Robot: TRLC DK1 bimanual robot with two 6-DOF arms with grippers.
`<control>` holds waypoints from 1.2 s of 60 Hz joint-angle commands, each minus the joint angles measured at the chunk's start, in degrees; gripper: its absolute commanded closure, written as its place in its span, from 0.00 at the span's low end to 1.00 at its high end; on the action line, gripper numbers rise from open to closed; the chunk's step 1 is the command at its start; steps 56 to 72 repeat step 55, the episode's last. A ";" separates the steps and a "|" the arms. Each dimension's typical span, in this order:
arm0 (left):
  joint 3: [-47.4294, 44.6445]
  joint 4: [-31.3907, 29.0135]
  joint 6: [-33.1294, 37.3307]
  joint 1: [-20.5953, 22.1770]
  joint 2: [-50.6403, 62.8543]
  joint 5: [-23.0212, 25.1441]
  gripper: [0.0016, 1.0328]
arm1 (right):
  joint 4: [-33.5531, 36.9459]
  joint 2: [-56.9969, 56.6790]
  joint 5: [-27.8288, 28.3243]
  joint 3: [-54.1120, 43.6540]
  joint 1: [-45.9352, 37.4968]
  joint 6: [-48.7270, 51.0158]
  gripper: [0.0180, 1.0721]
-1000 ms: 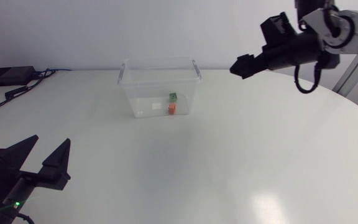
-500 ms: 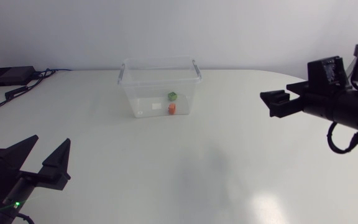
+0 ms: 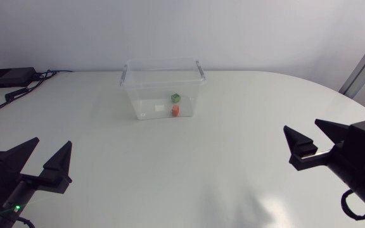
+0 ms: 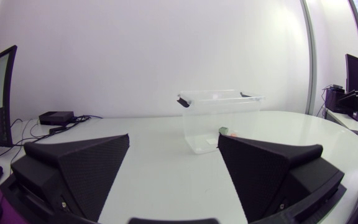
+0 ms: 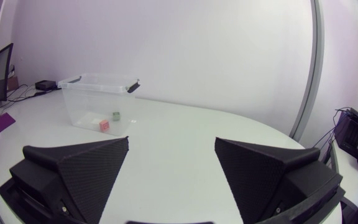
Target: Place the duplo bricks in the container
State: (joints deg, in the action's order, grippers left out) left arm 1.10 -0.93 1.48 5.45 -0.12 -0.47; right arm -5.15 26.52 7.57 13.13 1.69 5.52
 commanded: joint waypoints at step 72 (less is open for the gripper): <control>-1.10 0.93 -1.48 -5.45 0.12 0.47 0.03 | 5.15 -26.52 -7.57 -13.13 -1.69 -5.52 0.05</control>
